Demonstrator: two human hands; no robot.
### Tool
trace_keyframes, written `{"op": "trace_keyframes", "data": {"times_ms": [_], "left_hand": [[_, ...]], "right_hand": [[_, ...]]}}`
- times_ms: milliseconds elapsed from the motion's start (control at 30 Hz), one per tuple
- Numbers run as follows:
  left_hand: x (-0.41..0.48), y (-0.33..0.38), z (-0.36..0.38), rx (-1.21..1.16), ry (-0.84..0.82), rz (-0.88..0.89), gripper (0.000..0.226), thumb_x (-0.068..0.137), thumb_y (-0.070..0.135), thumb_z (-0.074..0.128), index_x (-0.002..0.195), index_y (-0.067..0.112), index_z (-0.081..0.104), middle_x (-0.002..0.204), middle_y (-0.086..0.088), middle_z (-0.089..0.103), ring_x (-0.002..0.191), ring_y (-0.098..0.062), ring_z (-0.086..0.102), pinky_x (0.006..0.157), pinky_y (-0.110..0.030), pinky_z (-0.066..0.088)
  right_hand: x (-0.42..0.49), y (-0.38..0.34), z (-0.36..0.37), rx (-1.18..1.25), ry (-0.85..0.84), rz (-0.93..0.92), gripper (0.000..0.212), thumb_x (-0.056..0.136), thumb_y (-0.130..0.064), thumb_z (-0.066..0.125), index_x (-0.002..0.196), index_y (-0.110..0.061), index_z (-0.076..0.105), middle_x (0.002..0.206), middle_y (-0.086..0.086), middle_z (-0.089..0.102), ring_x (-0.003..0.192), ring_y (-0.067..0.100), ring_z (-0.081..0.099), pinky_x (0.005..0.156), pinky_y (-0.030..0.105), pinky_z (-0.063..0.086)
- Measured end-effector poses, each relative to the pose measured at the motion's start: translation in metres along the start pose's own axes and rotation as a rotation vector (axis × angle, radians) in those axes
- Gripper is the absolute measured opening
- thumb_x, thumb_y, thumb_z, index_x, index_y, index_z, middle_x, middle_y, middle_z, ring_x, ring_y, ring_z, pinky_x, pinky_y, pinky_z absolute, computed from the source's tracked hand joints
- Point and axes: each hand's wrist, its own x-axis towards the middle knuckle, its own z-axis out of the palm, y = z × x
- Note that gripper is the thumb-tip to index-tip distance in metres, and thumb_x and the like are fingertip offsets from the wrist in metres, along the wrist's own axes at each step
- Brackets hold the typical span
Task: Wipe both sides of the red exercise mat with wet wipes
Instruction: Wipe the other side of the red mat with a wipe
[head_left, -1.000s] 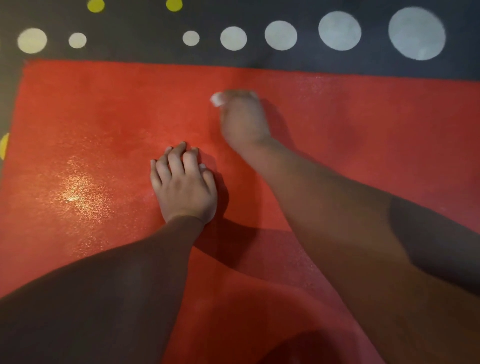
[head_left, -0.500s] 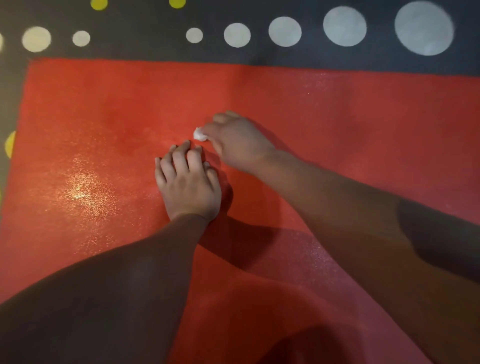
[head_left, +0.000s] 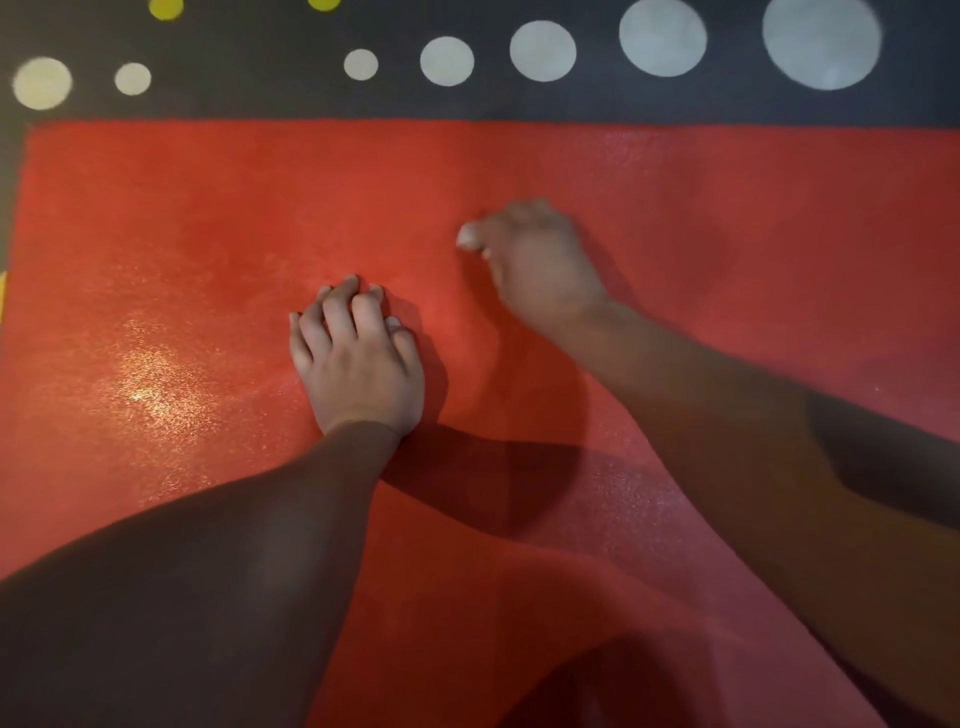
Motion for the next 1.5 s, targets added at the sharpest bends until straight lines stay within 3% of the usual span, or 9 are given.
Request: {"op": "trace_keyframes", "data": {"times_ms": [100, 300, 400, 500, 667, 767, 967, 1300, 1500], "left_hand": [[0.001, 0.001, 0.000, -0.003, -0.006, -0.003, 0.034, 0.095, 0.027, 0.049, 0.125, 0.016, 0.059, 0.144, -0.005, 0.052, 0.137, -0.035, 0.041, 0.116, -0.058, 0.026], [0.000, -0.001, 0.002, -0.006, -0.005, -0.009, 0.034, 0.095, 0.027, 0.051, 0.126, 0.016, 0.059, 0.144, -0.005, 0.052, 0.135, -0.035, 0.041, 0.116, -0.058, 0.027], [0.001, -0.001, 0.002, 0.015, 0.000, -0.016, 0.034, 0.094, 0.028, 0.051, 0.125, 0.016, 0.060, 0.144, -0.005, 0.053, 0.134, -0.036, 0.042, 0.114, -0.058, 0.029], [0.002, 0.000, 0.002, 0.023, 0.000, -0.013, 0.034, 0.093, 0.028, 0.052, 0.124, 0.017, 0.060, 0.143, -0.005, 0.053, 0.132, -0.037, 0.044, 0.114, -0.058, 0.030], [0.001, -0.002, 0.003, 0.025, 0.003, -0.004, 0.032, 0.092, 0.027, 0.055, 0.122, 0.016, 0.060, 0.142, -0.006, 0.054, 0.131, -0.036, 0.045, 0.113, -0.058, 0.031], [0.000, -0.001, 0.002, 0.036, 0.006, -0.004, 0.032, 0.092, 0.027, 0.055, 0.121, 0.015, 0.061, 0.141, -0.006, 0.055, 0.130, -0.036, 0.046, 0.112, -0.058, 0.032], [0.000, -0.002, 0.004, 0.030, 0.006, -0.001, 0.031, 0.093, 0.028, 0.052, 0.121, 0.017, 0.061, 0.140, -0.004, 0.056, 0.129, -0.035, 0.048, 0.110, -0.057, 0.034], [0.000, -0.005, 0.000, -0.027, -0.017, -0.026, 0.037, 0.094, 0.034, 0.044, 0.125, 0.023, 0.059, 0.140, 0.000, 0.054, 0.129, -0.033, 0.046, 0.113, -0.052, 0.032], [0.003, -0.009, -0.012, -0.123, -0.140, 0.005, 0.041, 0.094, 0.031, 0.045, 0.132, 0.019, 0.057, 0.144, -0.006, 0.050, 0.135, -0.035, 0.040, 0.119, -0.054, 0.022]], "right_hand": [[0.004, 0.008, -0.002, -0.036, 0.118, 0.320, 0.026, 0.083, -0.012, 0.048, 0.095, -0.012, 0.071, 0.091, 0.014, 0.069, 0.086, 0.038, 0.062, 0.083, 0.041, 0.047], [-0.023, -0.020, 0.001, 0.095, -0.152, -0.191, 0.030, 0.082, -0.013, 0.050, 0.104, -0.017, 0.071, 0.089, 0.006, 0.066, 0.084, 0.030, 0.059, 0.079, 0.037, 0.046], [-0.013, 0.015, -0.003, 0.018, -0.028, 0.064, 0.037, 0.084, -0.021, 0.040, 0.102, -0.022, 0.071, 0.094, 0.006, 0.069, 0.090, 0.034, 0.062, 0.082, 0.041, 0.048], [-0.015, 0.014, -0.001, 0.032, 0.090, 0.273, 0.028, 0.083, -0.012, 0.048, 0.099, -0.014, 0.071, 0.090, 0.013, 0.067, 0.083, 0.039, 0.060, 0.077, 0.042, 0.049], [-0.051, -0.023, -0.004, 0.143, -0.242, -0.288, 0.028, 0.086, -0.012, 0.055, 0.111, -0.016, 0.068, 0.089, 0.006, 0.060, 0.086, 0.028, 0.055, 0.080, 0.038, 0.046], [-0.038, -0.008, -0.013, 0.046, -0.298, -0.423, 0.024, 0.089, -0.019, 0.051, 0.107, -0.020, 0.066, 0.090, 0.004, 0.059, 0.089, 0.027, 0.054, 0.081, 0.039, 0.047], [0.007, 0.001, 0.004, -0.038, -0.022, 0.139, 0.027, 0.082, -0.016, 0.043, 0.097, -0.010, 0.065, 0.091, 0.017, 0.064, 0.087, 0.040, 0.059, 0.082, 0.045, 0.046], [-0.115, -0.022, -0.027, 0.085, -0.298, -0.405, 0.023, 0.091, -0.019, 0.057, 0.112, -0.023, 0.066, 0.090, 0.002, 0.057, 0.086, 0.026, 0.054, 0.077, 0.039, 0.046], [-0.069, -0.012, -0.009, -0.032, -0.031, 0.066, 0.026, 0.090, -0.021, 0.045, 0.103, -0.014, 0.067, 0.096, 0.014, 0.061, 0.091, 0.040, 0.057, 0.079, 0.046, 0.048]]}}
